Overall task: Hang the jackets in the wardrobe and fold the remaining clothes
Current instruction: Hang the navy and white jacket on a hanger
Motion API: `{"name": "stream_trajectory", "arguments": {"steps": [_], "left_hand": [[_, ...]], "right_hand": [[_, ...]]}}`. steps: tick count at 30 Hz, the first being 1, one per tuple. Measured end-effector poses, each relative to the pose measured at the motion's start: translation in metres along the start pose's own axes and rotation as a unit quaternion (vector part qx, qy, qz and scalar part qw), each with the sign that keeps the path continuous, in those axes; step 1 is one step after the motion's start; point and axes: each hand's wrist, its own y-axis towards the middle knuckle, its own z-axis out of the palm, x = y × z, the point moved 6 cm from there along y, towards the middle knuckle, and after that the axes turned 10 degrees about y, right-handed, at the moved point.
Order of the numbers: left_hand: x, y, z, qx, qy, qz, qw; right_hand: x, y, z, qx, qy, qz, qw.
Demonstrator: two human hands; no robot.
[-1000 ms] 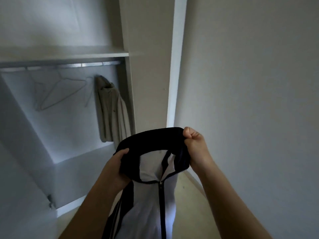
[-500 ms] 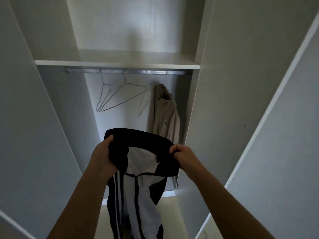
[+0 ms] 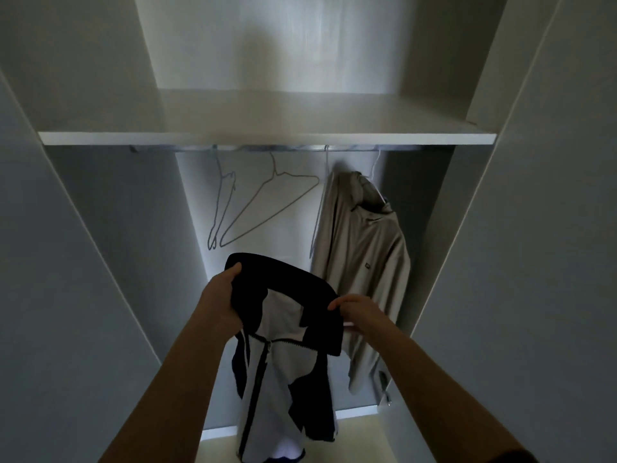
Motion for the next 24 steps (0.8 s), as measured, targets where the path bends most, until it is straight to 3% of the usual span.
{"name": "stream_trajectory", "arguments": {"steps": [5, 11, 17, 24], "left_hand": [[-0.025, 0.058, -0.011, -0.038, 0.032, -0.017, 0.999], [-0.044, 0.102, -0.027, -0.077, 0.038, -0.018, 0.996], [-0.057, 0.134, -0.032, -0.095, 0.02, -0.007, 0.995], [-0.055, 0.146, -0.03, -0.109, -0.027, 0.013, 0.994]], "right_hand": [[0.036, 0.072, 0.012, -0.061, 0.004, -0.024, 0.998], [0.095, 0.158, 0.024, -0.065, 0.017, -0.055, 0.996], [0.131, 0.215, 0.057, 0.021, 0.13, -0.014, 0.991], [0.16, 0.238, 0.047, -0.033, 0.132, -0.061, 0.989]]}}
